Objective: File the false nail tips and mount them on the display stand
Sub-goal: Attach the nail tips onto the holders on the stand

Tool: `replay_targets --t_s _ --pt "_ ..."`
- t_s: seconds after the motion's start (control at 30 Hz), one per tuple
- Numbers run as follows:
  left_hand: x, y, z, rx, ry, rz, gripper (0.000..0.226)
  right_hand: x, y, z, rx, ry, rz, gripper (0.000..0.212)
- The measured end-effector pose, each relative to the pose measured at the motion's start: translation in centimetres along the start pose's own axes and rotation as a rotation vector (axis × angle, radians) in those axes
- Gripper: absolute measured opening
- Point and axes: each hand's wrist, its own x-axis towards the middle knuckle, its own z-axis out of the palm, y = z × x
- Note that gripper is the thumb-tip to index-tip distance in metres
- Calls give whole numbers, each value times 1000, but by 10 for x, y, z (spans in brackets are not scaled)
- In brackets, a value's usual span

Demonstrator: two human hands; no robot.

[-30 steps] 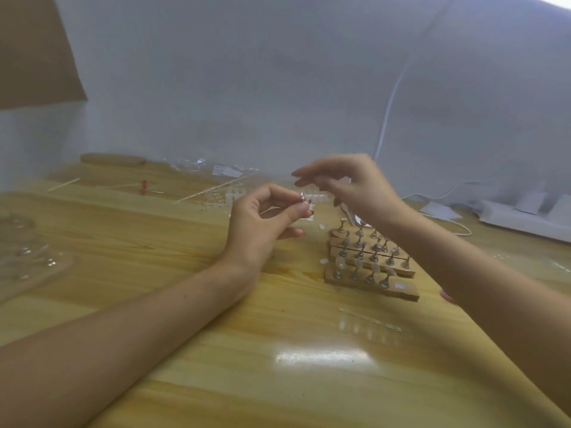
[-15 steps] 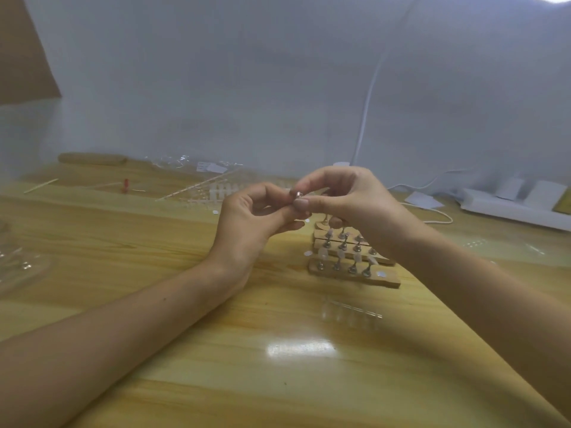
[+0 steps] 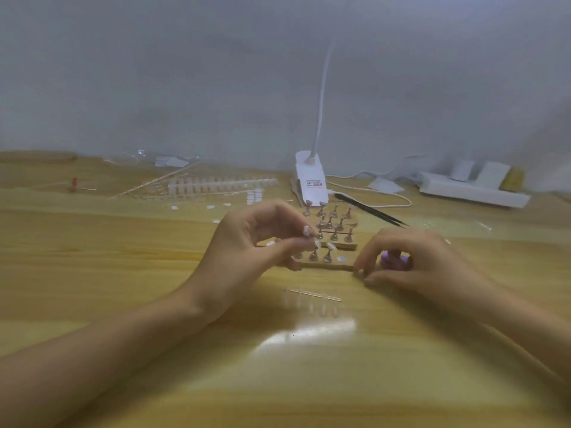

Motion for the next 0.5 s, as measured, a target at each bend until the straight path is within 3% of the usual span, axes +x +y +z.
replay_targets --t_s 0.2,0.5 --pt "-5 -2 5 41 -94 17 6 1 3 -1 50 -13 -16 18" --pt "-9 -4 8 85 -117 -23 13 -9 2 5 -192 92 23 14"
